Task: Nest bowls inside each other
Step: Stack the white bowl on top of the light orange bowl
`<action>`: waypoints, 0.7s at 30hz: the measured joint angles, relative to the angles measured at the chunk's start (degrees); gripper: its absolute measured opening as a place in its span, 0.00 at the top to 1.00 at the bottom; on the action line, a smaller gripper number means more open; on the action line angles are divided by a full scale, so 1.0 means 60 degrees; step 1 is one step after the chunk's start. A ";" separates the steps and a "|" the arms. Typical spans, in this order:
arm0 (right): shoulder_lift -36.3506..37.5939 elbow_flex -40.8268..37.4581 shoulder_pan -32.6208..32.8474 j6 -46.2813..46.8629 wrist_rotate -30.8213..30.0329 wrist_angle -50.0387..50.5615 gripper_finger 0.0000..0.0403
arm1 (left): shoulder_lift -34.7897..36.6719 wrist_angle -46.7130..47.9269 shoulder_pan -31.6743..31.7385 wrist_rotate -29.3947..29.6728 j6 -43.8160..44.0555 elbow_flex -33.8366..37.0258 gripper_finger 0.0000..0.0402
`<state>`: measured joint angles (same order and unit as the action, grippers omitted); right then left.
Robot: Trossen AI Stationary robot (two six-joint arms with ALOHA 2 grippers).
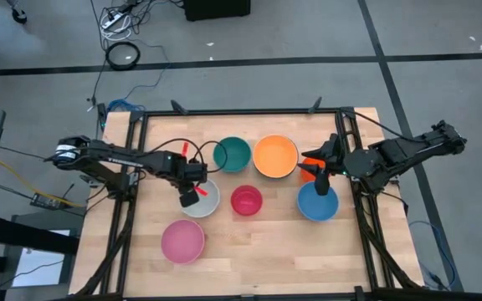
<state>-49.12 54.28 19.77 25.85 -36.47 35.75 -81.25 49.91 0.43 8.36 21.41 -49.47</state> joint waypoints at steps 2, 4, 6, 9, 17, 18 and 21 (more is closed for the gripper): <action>0.0000 0.0000 0.0000 0.0000 0.0000 0.0004 0.57 | -0.0083 -0.0056 0.0022 -0.0003 -0.0005 -0.0003 0.90; 0.0000 0.0000 0.0000 -0.0004 -0.0003 0.0004 0.57 | -0.0075 -0.0133 0.0095 -0.0175 -0.0115 -0.0038 0.96; 0.0002 0.0000 0.0000 -0.0005 -0.0004 0.0005 0.57 | -0.0066 -0.0151 0.0143 -0.0162 -0.0240 -0.0078 0.97; 0.0000 0.0000 0.0000 -0.0011 -0.0007 0.0011 0.57 | 0.0075 -0.0006 0.0261 0.0058 -0.0587 -0.0518 0.98; 0.0003 0.0000 0.0000 -0.0087 -0.0033 0.0044 0.57 | 0.0170 -0.0893 0.1108 0.1138 -0.2567 -0.3374 0.98; 0.0000 0.0000 0.0000 -0.0087 -0.0033 0.0044 0.57 | 0.0168 -0.1313 0.1228 0.1041 -0.2830 -0.3698 0.98; 0.0004 0.0000 -0.0007 -0.0094 -0.0110 0.0047 0.57 | 0.0130 -0.2398 0.1637 0.0817 -0.3559 -0.4511 0.98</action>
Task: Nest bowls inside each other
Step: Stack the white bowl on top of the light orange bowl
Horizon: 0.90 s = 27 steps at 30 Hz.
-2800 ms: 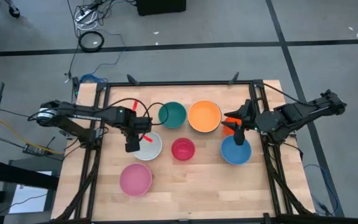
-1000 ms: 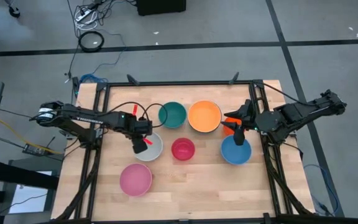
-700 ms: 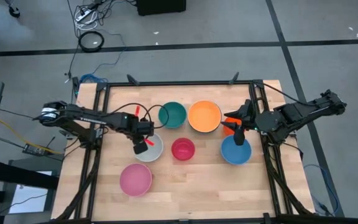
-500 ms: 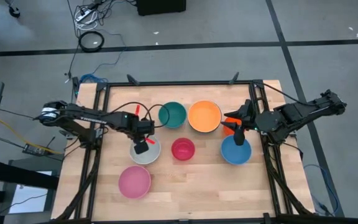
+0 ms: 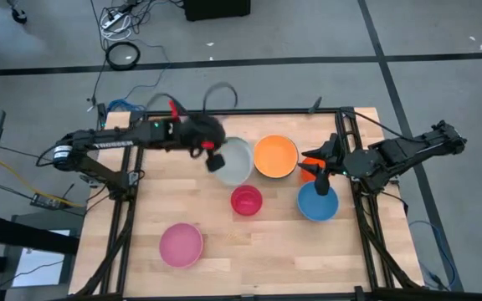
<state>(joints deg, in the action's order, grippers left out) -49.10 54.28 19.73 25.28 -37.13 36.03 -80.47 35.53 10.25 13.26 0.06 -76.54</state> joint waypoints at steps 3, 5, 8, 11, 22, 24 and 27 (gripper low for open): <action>0.0000 0.0000 0.0000 -0.0009 -0.0177 0.0007 0.57 | -0.0371 -0.0908 0.0474 -0.0420 -0.0305 -0.0431 0.98; -0.0001 0.0000 0.0001 -0.0010 -0.0398 0.0005 0.57 | -0.0802 -0.1525 0.0721 -0.1090 -0.0407 -0.0451 0.98; 0.0000 0.0000 0.0000 0.0025 -0.0906 0.0007 0.57 | -0.1593 -0.2416 0.0863 -0.1984 -0.0230 -0.0454 0.98; 0.0000 0.0000 0.0000 0.0025 -0.1062 0.0007 0.57 | -0.2453 -0.2978 0.0892 -0.2270 -0.0173 -0.0454 0.98; -0.0004 0.0000 0.0007 0.0072 -0.1029 0.0013 0.57 | -0.4410 -0.4962 0.0892 -0.1106 0.0658 -0.0454 0.98; -0.0004 0.0000 0.0007 0.0085 -0.0916 0.0025 0.57 | -0.4505 -0.5041 0.0903 -0.0997 0.0833 -0.0454 0.96; -0.0004 0.0000 0.0007 0.0094 -0.0779 0.0063 0.57 | -0.4596 -0.5023 0.0906 -0.0896 0.0925 -0.0454 0.88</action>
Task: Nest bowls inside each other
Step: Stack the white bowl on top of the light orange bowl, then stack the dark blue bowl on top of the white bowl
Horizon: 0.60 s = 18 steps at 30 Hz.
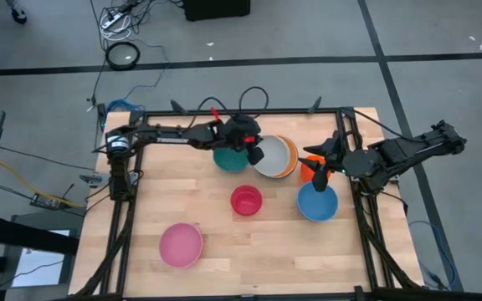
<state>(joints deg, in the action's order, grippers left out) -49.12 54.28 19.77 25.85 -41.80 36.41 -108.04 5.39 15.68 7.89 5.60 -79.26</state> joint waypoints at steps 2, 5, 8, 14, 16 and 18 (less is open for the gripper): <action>0.0004 0.0000 0.0000 0.0087 -0.0003 0.0146 0.57 | -0.0001 -0.0012 -0.0007 0.0016 0.0079 0.0000 0.83; 0.0002 0.0000 0.0000 0.0258 -0.0087 0.0346 0.57 | 0.0003 -0.0012 -0.0004 0.0029 0.0084 -0.0004 0.77; 0.0004 0.0004 -0.0001 0.0545 -0.0114 0.0865 0.57 | 0.0051 0.0020 0.0000 -0.0262 0.0082 -0.0004 0.72; 0.0009 0.0004 -0.0062 0.3893 0.0153 0.4995 0.57 | 0.1308 0.1204 -0.0095 -0.0637 -0.0368 -0.0005 0.70; 0.0004 0.0004 -0.0062 0.5196 0.0736 0.6320 0.57 | 0.2052 0.2231 -0.0074 -0.0388 -0.0569 -0.0015 0.70; -0.0012 -0.0016 -0.0062 0.6120 0.1600 0.7175 0.57 | 0.2851 0.3366 -0.0066 -0.0105 -0.0630 -0.0015 0.70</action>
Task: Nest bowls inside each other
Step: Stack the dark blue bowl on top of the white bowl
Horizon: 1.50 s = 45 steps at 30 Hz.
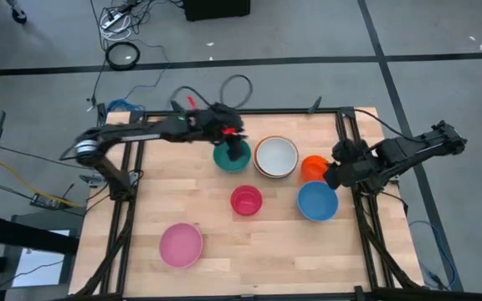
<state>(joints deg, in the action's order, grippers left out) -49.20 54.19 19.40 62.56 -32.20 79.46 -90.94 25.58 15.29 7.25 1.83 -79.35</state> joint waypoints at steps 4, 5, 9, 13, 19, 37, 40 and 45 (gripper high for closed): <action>-0.0125 -0.0144 0.0007 0.0677 0.1534 0.0381 0.55 | 0.1597 0.1909 -0.0113 0.0188 0.0131 0.0000 0.70; -0.0178 -0.0204 0.0010 0.0741 0.1830 0.0360 0.54 | 0.1973 0.2281 -0.0171 0.0231 0.0253 0.0000 0.70; -0.0569 -0.0514 0.0011 0.1066 0.2825 0.0194 0.51 | 0.3242 0.3519 -0.0431 0.0480 0.0862 0.0000 0.70; -0.1177 -0.0622 0.0022 0.1148 0.3474 -0.0123 0.48 | 0.4300 0.4525 -0.0786 0.0592 0.1685 0.0000 0.70; -0.2128 -0.0622 0.0147 0.1144 0.3547 -0.0071 0.47 | 0.5278 0.6355 -0.1343 0.0869 0.3149 0.0000 0.70; -0.3851 -0.0674 0.0277 0.0876 0.3234 -0.0259 0.48 | 0.5541 0.7502 -0.3125 0.0893 0.5749 0.2301 0.70; -0.3870 -0.0940 0.0277 0.0871 0.3286 -0.0636 0.50 | 0.5541 0.7188 -0.3307 0.0894 0.5836 0.2692 0.70; -0.3867 -0.1480 0.0277 0.0864 0.3560 -0.1419 0.52 | 0.5541 0.6684 -0.3507 0.0891 0.5890 0.2950 0.70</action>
<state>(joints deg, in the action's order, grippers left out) -72.40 45.31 21.06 67.75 -10.84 70.95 -57.69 65.68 -5.75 12.60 37.17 -61.65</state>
